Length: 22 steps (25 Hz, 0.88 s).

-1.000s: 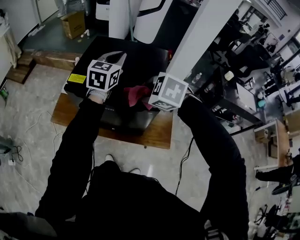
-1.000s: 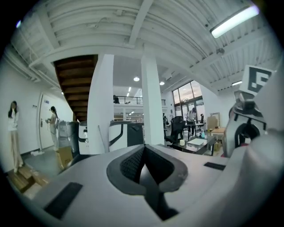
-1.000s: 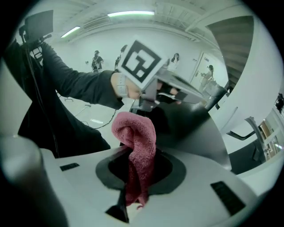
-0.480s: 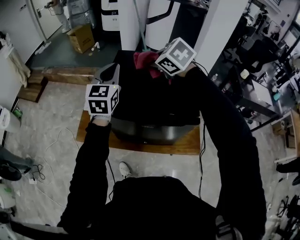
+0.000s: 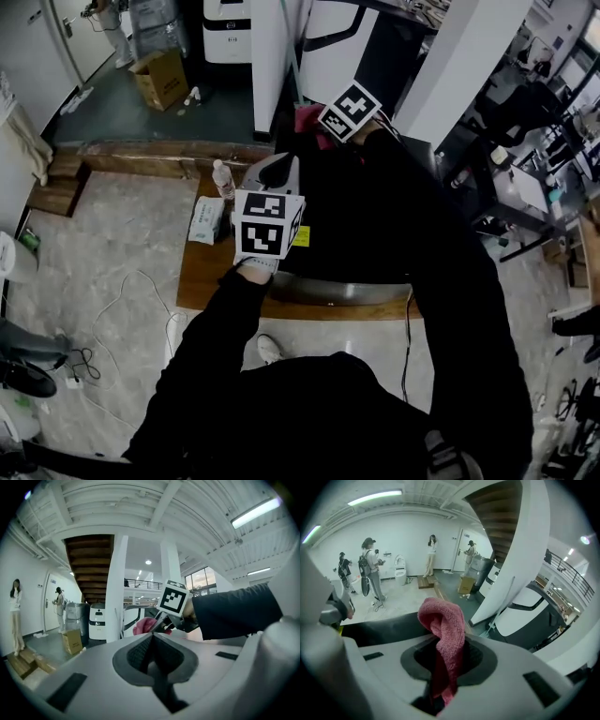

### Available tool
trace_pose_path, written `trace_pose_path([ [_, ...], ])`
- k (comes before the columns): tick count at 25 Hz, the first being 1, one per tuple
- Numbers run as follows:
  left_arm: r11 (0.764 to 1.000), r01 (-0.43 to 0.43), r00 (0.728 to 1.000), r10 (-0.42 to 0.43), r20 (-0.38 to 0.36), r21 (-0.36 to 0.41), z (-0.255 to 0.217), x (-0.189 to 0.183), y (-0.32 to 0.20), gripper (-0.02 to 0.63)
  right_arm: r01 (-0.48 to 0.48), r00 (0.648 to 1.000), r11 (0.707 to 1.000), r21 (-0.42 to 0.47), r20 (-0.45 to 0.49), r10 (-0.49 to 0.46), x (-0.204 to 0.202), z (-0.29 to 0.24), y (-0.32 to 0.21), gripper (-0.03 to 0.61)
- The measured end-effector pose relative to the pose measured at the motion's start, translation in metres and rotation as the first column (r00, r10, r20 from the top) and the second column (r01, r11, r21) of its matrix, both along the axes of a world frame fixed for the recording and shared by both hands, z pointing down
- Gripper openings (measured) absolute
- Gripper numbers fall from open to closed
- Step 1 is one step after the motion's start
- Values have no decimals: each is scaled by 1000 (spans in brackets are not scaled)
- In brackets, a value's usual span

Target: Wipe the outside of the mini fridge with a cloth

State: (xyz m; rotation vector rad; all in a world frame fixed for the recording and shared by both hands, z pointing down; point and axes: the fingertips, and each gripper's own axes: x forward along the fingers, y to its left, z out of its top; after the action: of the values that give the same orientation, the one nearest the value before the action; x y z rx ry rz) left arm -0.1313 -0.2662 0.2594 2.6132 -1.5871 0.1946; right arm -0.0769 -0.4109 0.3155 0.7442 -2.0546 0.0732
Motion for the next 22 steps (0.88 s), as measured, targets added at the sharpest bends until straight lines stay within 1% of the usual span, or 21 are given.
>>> trace_pose_path([
  [2,999,-22,998,20,-54,-39,3,-4,-5,6,-29,999,999,-20,-15,29,0,14,-8,83],
  [3,998,-34,997,31,-69,-52,5,-4,-6,6,-38,999,999,-23,-12,37,0,18,-9,81],
  [6,996,-68,996,65,-53,-54,9,4,-5,6,-45,999,999,-18,-3,45,1,22,-6,77],
  [8,996,-74,996,71,-56,-53,11,7,-6,6,-39,999,999,-23,-13,38,1,23,-1,74],
  [13,998,-53,997,52,-49,-37,10,4,-6,6,9,1000,998,-67,-24,-10,-6,27,37,72],
  [15,998,-42,997,39,-69,-44,9,0,-7,6,34,999,998,-58,-21,-35,-8,25,56,72],
  [19,999,-8,998,5,-60,-39,8,-2,-4,6,112,994,993,-33,-17,-112,-13,23,105,71],
  [22,999,18,997,-21,-69,-41,8,-5,-3,6,168,986,985,-29,-8,-168,-15,22,140,71],
])
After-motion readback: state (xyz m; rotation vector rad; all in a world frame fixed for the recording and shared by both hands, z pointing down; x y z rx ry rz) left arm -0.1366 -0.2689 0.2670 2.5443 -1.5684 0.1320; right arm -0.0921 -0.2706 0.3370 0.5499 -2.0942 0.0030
